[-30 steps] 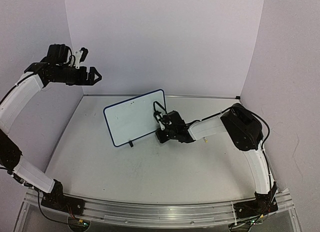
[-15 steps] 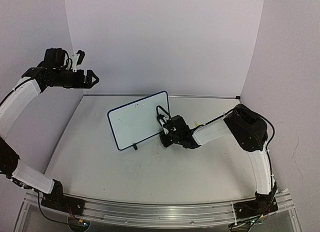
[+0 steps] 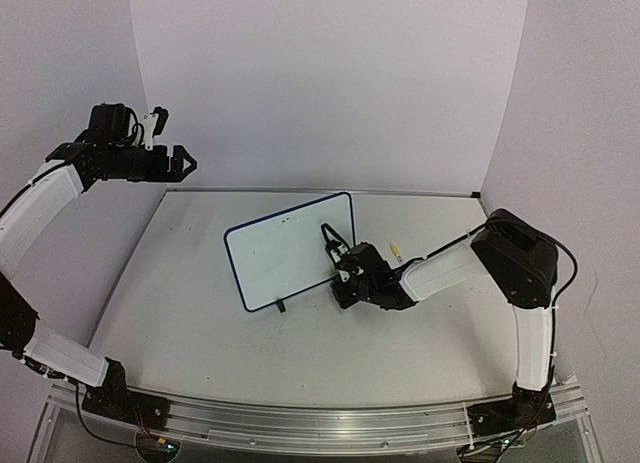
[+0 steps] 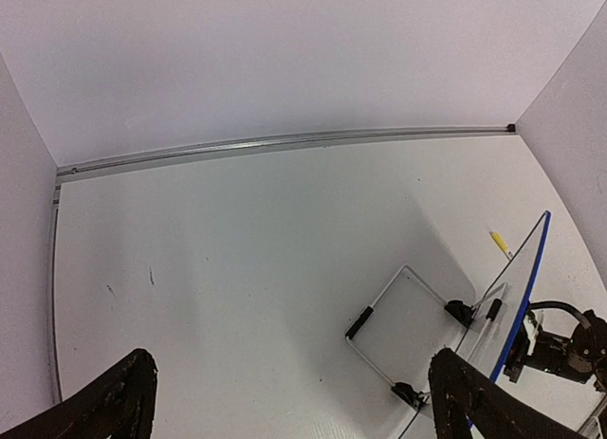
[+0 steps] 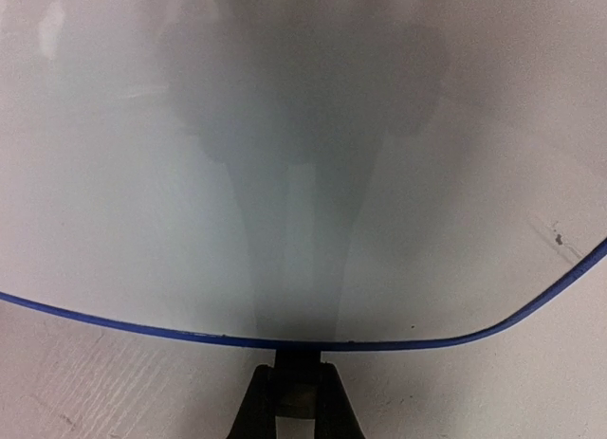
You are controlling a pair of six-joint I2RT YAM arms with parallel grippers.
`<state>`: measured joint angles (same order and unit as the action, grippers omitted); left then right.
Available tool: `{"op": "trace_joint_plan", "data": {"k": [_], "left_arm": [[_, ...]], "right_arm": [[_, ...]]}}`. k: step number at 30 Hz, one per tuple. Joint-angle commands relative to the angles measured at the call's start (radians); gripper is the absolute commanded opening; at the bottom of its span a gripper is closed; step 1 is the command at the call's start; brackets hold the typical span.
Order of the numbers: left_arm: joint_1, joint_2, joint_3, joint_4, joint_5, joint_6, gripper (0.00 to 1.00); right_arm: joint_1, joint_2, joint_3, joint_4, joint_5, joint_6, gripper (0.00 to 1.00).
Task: Write a sentence on the whiteboard
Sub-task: Move the whiteboard stand to the center of the board, then pick up the whiteboard marker from the center of the board.
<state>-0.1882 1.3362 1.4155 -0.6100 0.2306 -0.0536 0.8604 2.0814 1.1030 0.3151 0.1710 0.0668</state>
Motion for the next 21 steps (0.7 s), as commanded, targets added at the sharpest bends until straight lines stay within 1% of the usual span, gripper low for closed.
{"op": "trace_joint_plan", "data": {"k": [1,3,5,7,9,12,14,15,18,21], "left_arm": [[0.009,-0.047,-0.047,0.079,-0.026,-0.012,0.99],[0.009,-0.065,-0.086,0.109,-0.044,-0.018,0.99],[0.009,-0.089,-0.127,0.138,-0.071,-0.021,0.99],[0.01,-0.108,-0.164,0.158,-0.088,-0.02,0.99],[0.01,-0.122,-0.202,0.171,-0.098,-0.013,0.99],[0.01,-0.136,-0.264,0.2,-0.116,-0.001,0.99],[0.011,-0.141,-0.294,0.219,-0.128,0.002,0.99],[0.011,-0.14,-0.304,0.224,-0.129,0.002,0.99],[0.01,-0.136,-0.323,0.235,-0.103,0.004,0.99],[0.01,-0.137,-0.331,0.24,-0.087,0.006,0.99]], "right_arm": [[0.007,-0.108,-0.033,-0.056,-0.005,0.044,0.31],[0.007,-0.155,-0.048,-0.086,-0.016,0.057,0.53],[0.007,-0.221,-0.064,-0.142,-0.014,0.071,0.62],[0.007,-0.311,-0.086,-0.221,-0.003,0.084,0.67],[0.006,-0.411,-0.102,-0.333,0.012,0.104,0.7],[-0.005,-0.535,-0.106,-0.515,0.052,0.122,0.72],[-0.037,-0.583,-0.083,-0.631,0.062,0.135,0.72],[-0.066,-0.599,-0.07,-0.682,0.043,0.14,0.72],[-0.169,-0.605,-0.018,-0.803,-0.032,0.147,0.7],[-0.245,-0.524,0.078,-0.902,-0.088,0.137,0.67]]}}
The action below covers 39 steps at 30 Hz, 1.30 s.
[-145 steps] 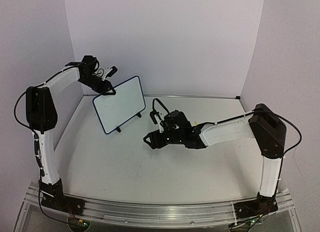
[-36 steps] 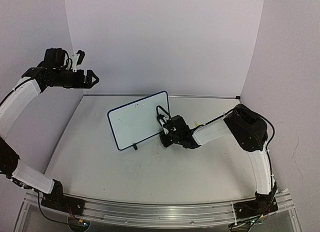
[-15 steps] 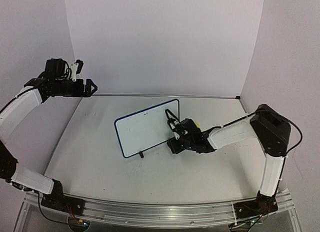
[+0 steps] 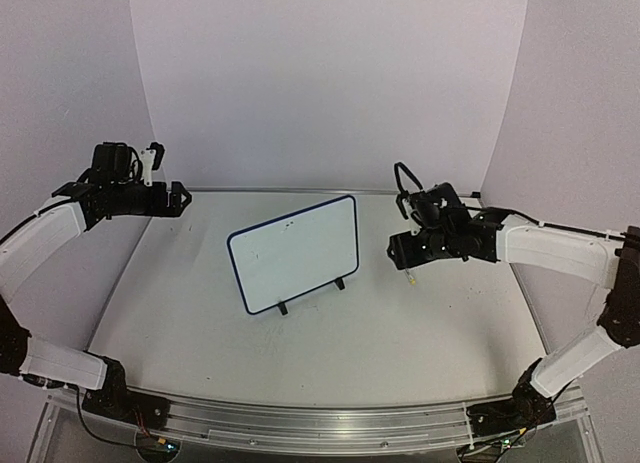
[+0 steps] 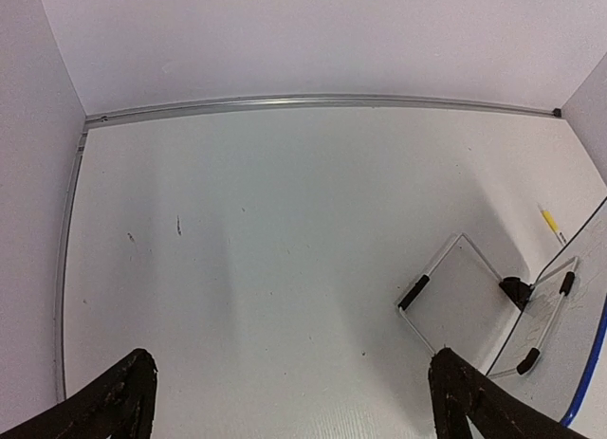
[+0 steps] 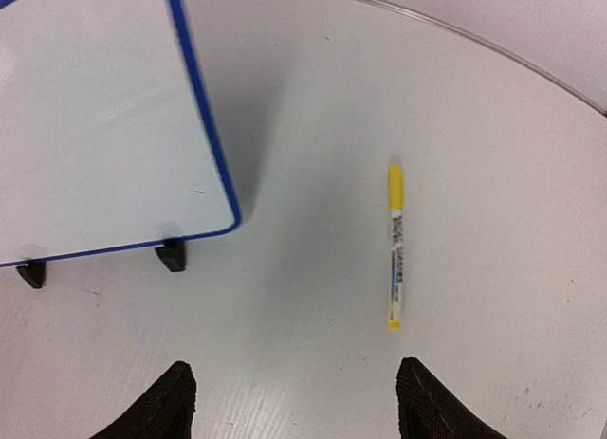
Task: Write a sentence on the whiteboard
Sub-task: Pick up the whiteboard marker from the center of the board.
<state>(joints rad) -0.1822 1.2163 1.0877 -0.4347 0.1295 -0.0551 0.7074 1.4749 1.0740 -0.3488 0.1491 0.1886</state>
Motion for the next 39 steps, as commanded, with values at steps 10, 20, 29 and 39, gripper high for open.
{"op": "trace_joint_plan", "data": {"k": [10,20,29,39], "left_arm": [[0.005,-0.008,-0.01,0.076,0.059,0.0,0.99],[0.005,0.021,-0.014,0.092,0.139,-0.016,0.99],[0.005,0.036,-0.011,0.088,0.154,-0.024,0.99],[0.004,0.035,-0.018,0.101,0.168,-0.027,0.99]], "right_arm": [[-0.219,0.432,0.436,-0.38,-0.174,-0.056,0.56],[-0.263,0.587,0.512,-0.392,-0.169,-0.082,0.46],[-0.275,0.65,0.511,-0.391,-0.17,-0.084,0.38],[-0.28,0.689,0.521,-0.391,-0.17,-0.08,0.23]]}}
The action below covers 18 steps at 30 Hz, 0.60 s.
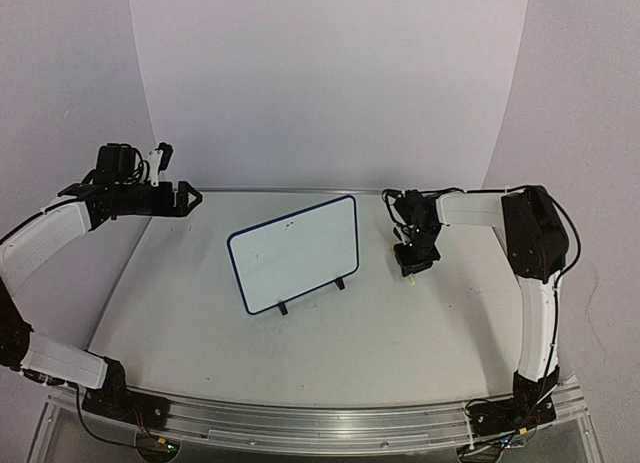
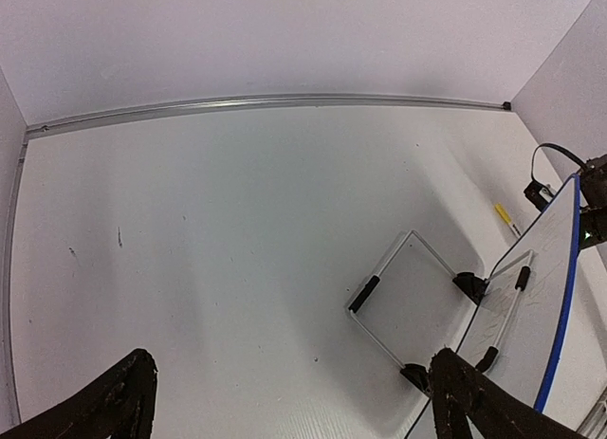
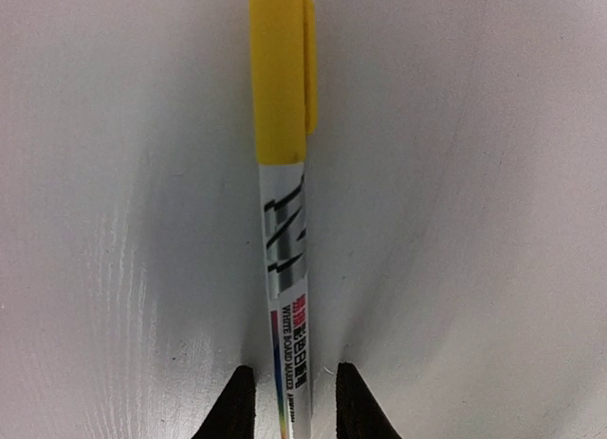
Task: Write a sentence on the whiteboard
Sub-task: Pick up the whiteboard marker from the center of the board, then pass from the right arm to the left
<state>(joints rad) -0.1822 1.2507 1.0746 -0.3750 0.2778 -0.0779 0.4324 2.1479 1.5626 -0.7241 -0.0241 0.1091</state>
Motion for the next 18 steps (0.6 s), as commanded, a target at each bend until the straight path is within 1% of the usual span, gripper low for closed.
{"op": "trace_joint_plan", "data": {"k": [1,4,8,10,13,15,18], "left_arm": [[0.005,0.002,-0.005,0.042,0.022,-0.006,0.99],[0.005,0.003,-0.005,0.044,0.031,-0.009,0.99],[0.004,-0.017,-0.004,0.056,0.047,-0.015,0.99],[0.004,-0.044,0.011,0.059,0.039,-0.037,0.99],[0.004,-0.095,0.048,0.068,0.041,-0.117,0.99],[0.001,-0.125,0.082,0.07,0.06,-0.177,0.98],[-0.03,-0.142,0.155,0.043,0.098,-0.234,0.97]], "right_arm": [[-0.005,0.016,0.033,-0.015,0.003,0.0,0.21],[-0.007,0.021,0.031,-0.014,-0.007,-0.002,0.14],[-0.006,0.004,0.031,-0.012,0.0,0.004,0.0],[-0.006,-0.04,0.028,-0.012,0.021,0.009,0.0],[-0.001,-0.16,-0.002,0.008,0.062,-0.003,0.0],[0.011,-0.279,-0.054,0.065,0.04,-0.03,0.0],[0.059,-0.461,-0.136,0.156,-0.035,-0.075,0.0]]}}
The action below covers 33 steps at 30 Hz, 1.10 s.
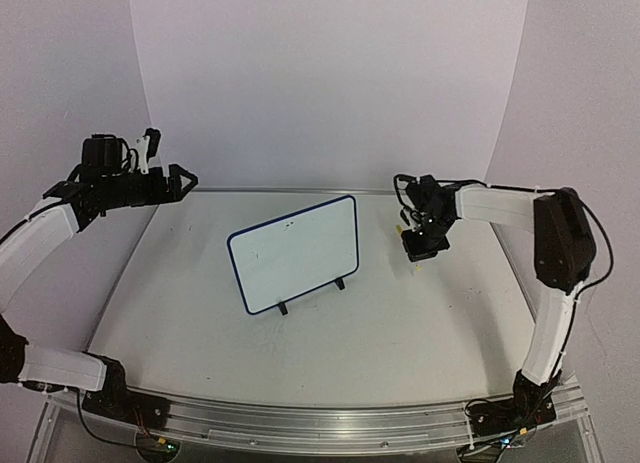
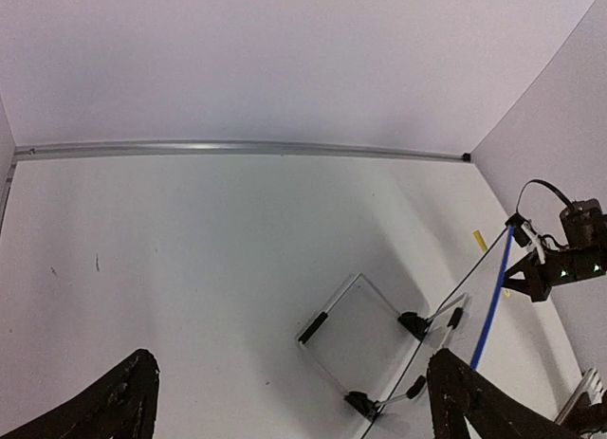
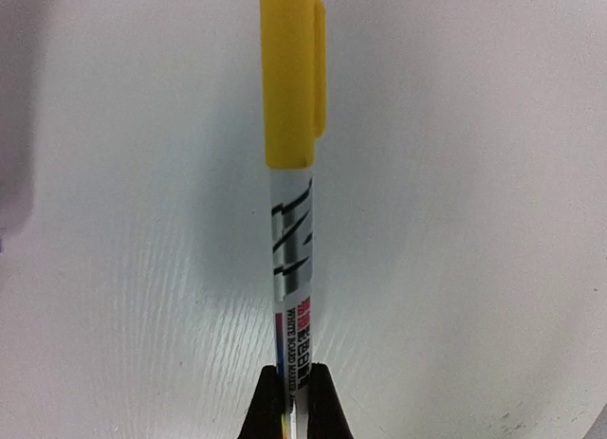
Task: Write a sentence on the whiteboard
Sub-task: Pass from the right arm to the left
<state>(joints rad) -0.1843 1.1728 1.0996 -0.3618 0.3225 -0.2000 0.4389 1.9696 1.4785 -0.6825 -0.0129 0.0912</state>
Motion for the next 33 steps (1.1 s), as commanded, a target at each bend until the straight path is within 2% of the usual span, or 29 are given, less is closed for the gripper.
{"op": "trace_joint_plan", "data": {"k": [1,5,12,19,25,28,31,33], "left_arm": [[-0.045,-0.064,0.153,0.018,0.056,-0.127,0.97],[-0.155,-0.024,0.197,0.055,0.098,-0.225,0.97],[-0.364,0.106,0.257,0.143,0.205,-0.328,0.96],[-0.44,0.187,0.277,0.184,0.287,-0.369,0.99],[-0.458,0.221,0.255,0.196,0.263,-0.403,0.99],[-0.458,0.227,0.241,0.206,0.251,-0.414,0.91],[-0.458,0.231,0.237,0.21,0.247,-0.413,0.76],[-0.458,0.233,0.235,0.208,0.243,-0.406,0.69]], "right_arm": [[0.078,-0.332,-0.071,0.137,-0.063,-0.072,0.0],[0.199,-0.447,-0.087,0.195,-0.084,-0.114,0.0],[0.37,-0.411,0.033,0.195,-0.12,-0.126,0.0],[0.467,-0.319,0.155,0.145,-0.071,-0.154,0.0],[0.509,-0.275,0.203,0.124,-0.041,-0.181,0.0],[0.533,-0.254,0.23,0.104,-0.021,-0.194,0.0],[0.549,-0.234,0.251,0.078,0.02,-0.202,0.0],[0.564,-0.216,0.267,0.06,0.061,-0.21,0.0]]}}
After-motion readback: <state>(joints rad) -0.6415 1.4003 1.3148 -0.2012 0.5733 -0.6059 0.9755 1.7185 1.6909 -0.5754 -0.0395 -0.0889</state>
